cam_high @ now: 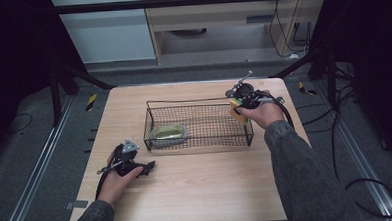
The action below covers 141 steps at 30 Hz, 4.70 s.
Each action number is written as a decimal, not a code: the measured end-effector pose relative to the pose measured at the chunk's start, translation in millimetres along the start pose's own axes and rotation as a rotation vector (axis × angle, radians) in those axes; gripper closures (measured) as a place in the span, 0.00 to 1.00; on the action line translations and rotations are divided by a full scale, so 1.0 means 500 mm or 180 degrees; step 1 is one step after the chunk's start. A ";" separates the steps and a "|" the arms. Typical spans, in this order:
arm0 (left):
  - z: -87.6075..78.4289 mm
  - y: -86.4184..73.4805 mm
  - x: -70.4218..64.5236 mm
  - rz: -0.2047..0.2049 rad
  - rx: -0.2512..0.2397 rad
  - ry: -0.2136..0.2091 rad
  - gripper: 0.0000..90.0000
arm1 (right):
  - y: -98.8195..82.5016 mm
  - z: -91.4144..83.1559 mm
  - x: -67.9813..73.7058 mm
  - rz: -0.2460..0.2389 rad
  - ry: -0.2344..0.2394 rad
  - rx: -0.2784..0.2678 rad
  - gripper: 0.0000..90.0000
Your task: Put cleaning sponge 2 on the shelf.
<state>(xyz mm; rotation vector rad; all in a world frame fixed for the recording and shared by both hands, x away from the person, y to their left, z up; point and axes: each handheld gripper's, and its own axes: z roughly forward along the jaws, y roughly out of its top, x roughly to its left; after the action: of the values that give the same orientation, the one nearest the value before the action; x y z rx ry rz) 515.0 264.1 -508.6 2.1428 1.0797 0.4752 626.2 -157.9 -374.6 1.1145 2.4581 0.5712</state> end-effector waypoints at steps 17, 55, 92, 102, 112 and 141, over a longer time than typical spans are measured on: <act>0.000 0.000 0.001 0.0006 -0.0001 -0.0003 0.00 | -0.004 0.043 0.007 0.0024 -0.0025 0.0099 0.72; 0.001 0.001 0.001 0.0002 -0.0002 -0.0009 0.00 | -0.013 0.062 0.013 0.0063 -0.0048 0.0071 0.63; 0.001 0.001 0.002 0.0019 0.0011 -0.0012 0.00 | -0.019 0.007 0.079 -0.0049 0.0229 -0.0120 0.55; 0.001 0.001 0.002 0.0018 0.0011 -0.0012 0.00 | -0.037 -0.016 0.066 0.0067 0.0177 -0.0314 0.33; 0.001 0.001 0.002 0.0018 0.0011 -0.0012 0.00 | -0.063 -0.034 0.042 0.0281 0.0102 -0.0513 0.10; 0.002 0.002 0.003 0.0012 0.0015 -0.0006 0.00 | -0.330 -0.037 -0.007 0.0996 -0.0194 -0.0892 0.13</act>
<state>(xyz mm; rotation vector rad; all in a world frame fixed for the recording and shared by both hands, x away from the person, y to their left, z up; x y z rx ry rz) 517.0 264.4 -508.4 2.1492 1.0770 0.4726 517.7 -263.9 -442.2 1.3802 2.0831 0.9266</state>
